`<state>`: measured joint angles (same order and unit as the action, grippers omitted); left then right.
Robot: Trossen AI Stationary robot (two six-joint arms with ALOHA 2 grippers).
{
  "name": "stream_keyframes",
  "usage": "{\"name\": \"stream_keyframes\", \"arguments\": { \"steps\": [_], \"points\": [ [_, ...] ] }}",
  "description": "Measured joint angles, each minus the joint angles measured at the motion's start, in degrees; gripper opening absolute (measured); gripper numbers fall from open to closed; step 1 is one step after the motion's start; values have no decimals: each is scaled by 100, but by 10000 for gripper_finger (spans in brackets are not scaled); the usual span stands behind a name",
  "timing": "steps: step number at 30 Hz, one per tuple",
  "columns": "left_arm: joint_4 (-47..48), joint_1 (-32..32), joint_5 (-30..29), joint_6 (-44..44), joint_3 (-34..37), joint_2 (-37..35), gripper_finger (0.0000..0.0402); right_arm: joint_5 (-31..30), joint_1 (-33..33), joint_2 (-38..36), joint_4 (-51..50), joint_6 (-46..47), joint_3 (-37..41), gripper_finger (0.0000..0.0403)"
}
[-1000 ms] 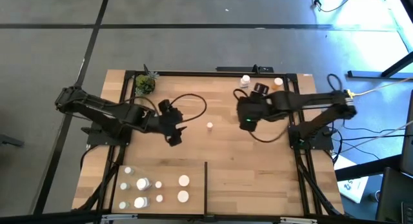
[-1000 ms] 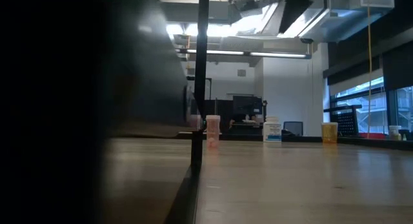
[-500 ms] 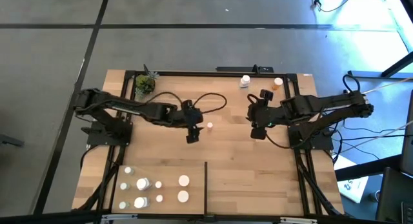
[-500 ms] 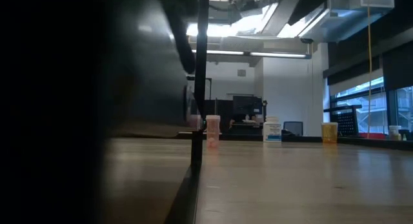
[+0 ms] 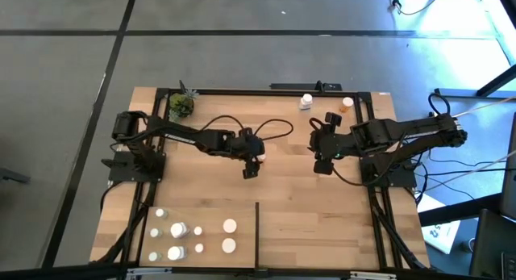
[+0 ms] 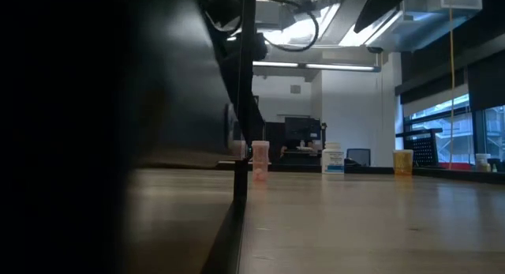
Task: Pick and place medicine bottles onto shelf by color
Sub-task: Put the pink pill bottle on the shelf aligned with the other pink pill bottle
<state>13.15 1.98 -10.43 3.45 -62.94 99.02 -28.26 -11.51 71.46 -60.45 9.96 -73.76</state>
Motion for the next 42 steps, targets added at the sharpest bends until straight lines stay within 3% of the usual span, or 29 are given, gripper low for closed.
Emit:
{"name": "stream_keyframes", "arguments": {
  "steps": [5,34,42],
  "points": [
    [-108,148,264,-34,0,210,257,1,0,0,-2,2,0,212],
    [-359,280,52,-264,0,722,256,-10,1,0,-1,37,-2,212],
    [-393,182,49,-254,0,842,234,-10,0,0,-1,46,-2,212]
  ]
}}
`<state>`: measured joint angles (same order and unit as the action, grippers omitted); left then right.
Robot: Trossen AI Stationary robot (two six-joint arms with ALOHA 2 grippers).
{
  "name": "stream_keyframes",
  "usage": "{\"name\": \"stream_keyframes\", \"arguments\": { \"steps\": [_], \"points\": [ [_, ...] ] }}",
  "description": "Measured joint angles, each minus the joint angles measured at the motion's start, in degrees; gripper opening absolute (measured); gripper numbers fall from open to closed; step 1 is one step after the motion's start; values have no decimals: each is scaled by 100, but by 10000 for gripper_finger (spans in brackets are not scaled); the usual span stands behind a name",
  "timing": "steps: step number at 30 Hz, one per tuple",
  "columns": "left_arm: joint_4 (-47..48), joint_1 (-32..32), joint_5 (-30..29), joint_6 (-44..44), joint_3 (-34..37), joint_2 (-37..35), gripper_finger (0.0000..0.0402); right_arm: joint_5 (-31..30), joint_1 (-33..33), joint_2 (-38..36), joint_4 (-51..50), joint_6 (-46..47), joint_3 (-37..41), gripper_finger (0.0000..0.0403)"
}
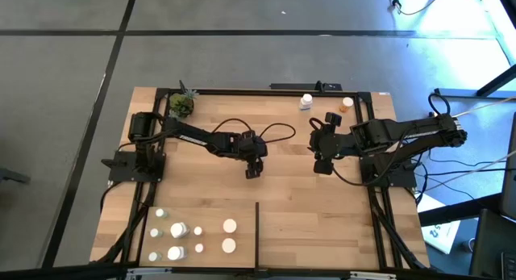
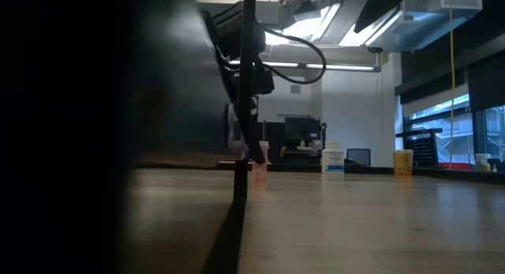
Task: Pick and place medicine bottles onto shelf by color
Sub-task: Put the pink pill bottle on the shelf aligned with the other pink pill bottle
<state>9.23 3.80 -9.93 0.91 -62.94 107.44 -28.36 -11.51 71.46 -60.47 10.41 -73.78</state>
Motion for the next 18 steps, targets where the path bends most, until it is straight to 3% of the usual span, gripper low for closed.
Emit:
{"name": "stream_keyframes", "arguments": {
  "steps": [18],
  "points": [
    [-117,-22,-2,0,0,-9,136,-2,2,2,1,2,0,212]
  ]
}}
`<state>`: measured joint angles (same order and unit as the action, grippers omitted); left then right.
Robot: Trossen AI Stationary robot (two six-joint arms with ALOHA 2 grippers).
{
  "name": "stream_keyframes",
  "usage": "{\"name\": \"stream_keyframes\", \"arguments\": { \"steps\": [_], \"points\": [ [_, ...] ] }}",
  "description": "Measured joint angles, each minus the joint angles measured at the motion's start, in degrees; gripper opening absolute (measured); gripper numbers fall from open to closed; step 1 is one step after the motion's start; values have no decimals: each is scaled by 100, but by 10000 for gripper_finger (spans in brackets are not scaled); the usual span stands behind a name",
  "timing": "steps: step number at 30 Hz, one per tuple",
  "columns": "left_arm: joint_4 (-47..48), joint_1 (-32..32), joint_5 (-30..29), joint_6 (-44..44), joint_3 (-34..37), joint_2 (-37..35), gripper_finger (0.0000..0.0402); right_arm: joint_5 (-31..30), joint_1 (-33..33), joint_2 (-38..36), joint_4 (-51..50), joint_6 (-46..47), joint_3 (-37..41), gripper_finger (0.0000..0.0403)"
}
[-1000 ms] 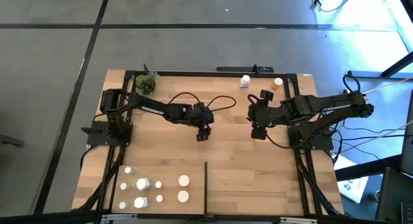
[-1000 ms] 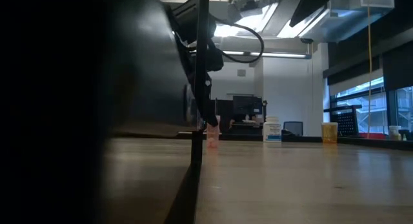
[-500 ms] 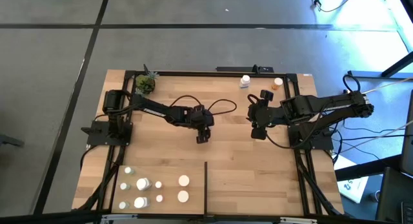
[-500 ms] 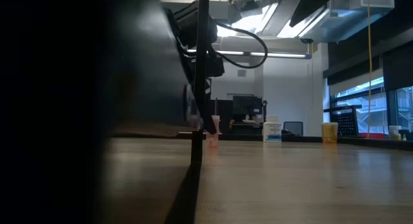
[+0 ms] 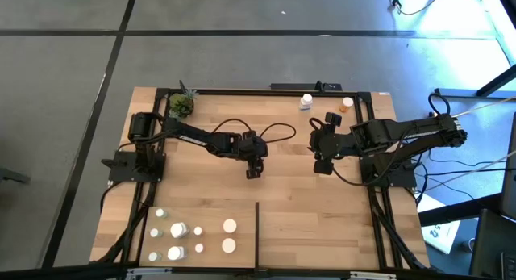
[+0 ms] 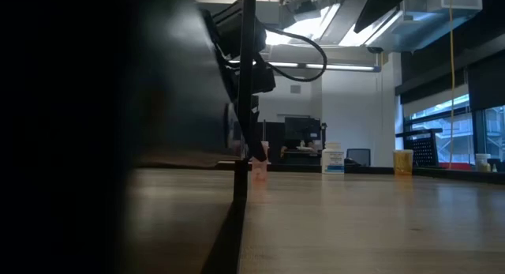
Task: Pick and place medicine bottles onto shelf by color
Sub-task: Put the pink pill bottle on the shelf aligned with the other pink pill bottle
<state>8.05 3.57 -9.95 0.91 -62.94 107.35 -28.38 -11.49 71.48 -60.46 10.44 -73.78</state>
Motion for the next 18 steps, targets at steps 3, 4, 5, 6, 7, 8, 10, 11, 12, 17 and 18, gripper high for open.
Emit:
{"name": "stream_keyframes", "arguments": {
  "steps": [3,4,5,6,7,8,10,11,12,17,18],
  "points": [
    [0,-2,2,0,0,0,121,0,0,0,-1,0,0,212],
    [0,-2,2,-1,0,0,116,0,0,0,-1,0,0,212],
    [0,-1,0,-2,0,0,111,0,0,0,-1,0,0,212],
    [0,-2,0,-2,0,0,106,0,0,0,-1,0,0,212],
    [0,-2,0,-2,0,0,101,0,0,0,-1,0,0,212],
    [0,-2,3,-1,0,0,96,0,0,0,-1,0,0,212],
    [0,-2,57,0,0,0,89,0,0,0,-1,1,0,212],
    [0,-4,57,0,0,0,87,0,0,0,-1,2,0,212],
    [2,-9,65,2,0,-2,86,0,0,0,-1,2,0,212],
    [21,-89,64,5,-2,-87,85,2,0,0,1,2,0,212],
    [147,-109,70,24,-1,-151,85,2,-2,2,1,2,0,212]
  ]
}}
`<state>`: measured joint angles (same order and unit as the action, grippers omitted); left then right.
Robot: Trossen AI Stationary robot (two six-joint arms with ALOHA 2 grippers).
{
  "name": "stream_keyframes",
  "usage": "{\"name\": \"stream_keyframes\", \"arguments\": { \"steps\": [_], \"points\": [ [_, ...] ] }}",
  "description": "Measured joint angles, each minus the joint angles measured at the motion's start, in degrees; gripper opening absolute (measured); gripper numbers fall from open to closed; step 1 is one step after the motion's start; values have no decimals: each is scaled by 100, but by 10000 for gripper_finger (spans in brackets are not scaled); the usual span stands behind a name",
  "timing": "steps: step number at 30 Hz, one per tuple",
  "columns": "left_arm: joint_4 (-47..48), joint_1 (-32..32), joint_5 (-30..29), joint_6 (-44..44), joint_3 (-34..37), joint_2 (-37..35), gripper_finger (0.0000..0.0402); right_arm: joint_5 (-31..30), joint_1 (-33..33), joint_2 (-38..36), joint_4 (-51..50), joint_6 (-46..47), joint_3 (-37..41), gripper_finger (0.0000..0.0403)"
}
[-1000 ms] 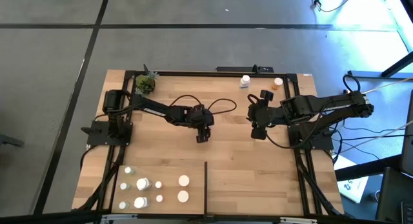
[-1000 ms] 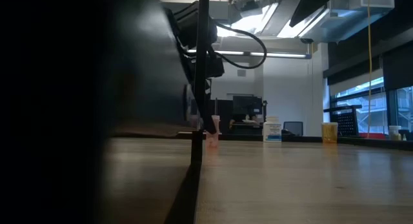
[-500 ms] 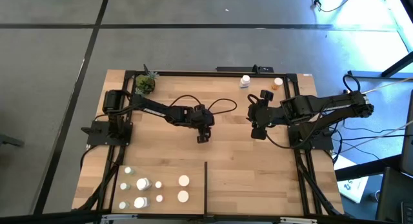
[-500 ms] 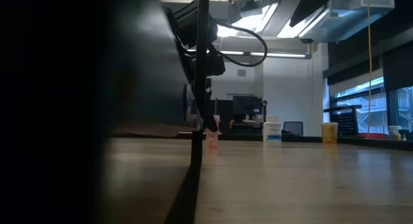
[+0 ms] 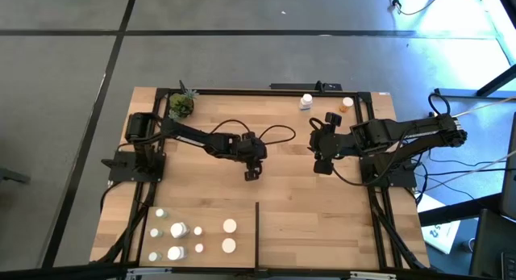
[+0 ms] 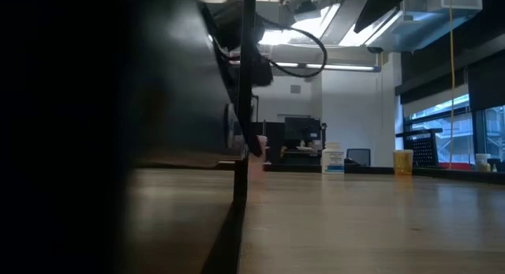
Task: Pick and place medicine bottles onto shelf by color
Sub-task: Put the pink pill bottle on the shelf aligned with the other pink pill bottle
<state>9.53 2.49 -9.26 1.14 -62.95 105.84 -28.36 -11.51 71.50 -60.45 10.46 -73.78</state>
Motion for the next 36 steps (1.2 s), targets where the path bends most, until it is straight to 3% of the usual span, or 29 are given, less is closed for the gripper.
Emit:
{"name": "stream_keyframes", "arguments": {
  "steps": [12,18,25,30,36],
  "points": [
    [1305,-554,-18,784,-12,-1283,83,356,2,7,48,-28,-4,212],
    [1998,-1210,-404,1496,0,-2047,83,645,2,0,83,-331,-4,212],
    [3022,-2174,-978,2651,1,-2721,83,1698,2,0,677,-1359,-4,212],
    [3539,-2835,-979,3533,7,-2793,83,2530,0,0,1070,-1851,-4,212],
    [3788,-3540,-996,4398,1,-2779,82,2852,0,99,1346,-2017,-4,212]
  ]
}}
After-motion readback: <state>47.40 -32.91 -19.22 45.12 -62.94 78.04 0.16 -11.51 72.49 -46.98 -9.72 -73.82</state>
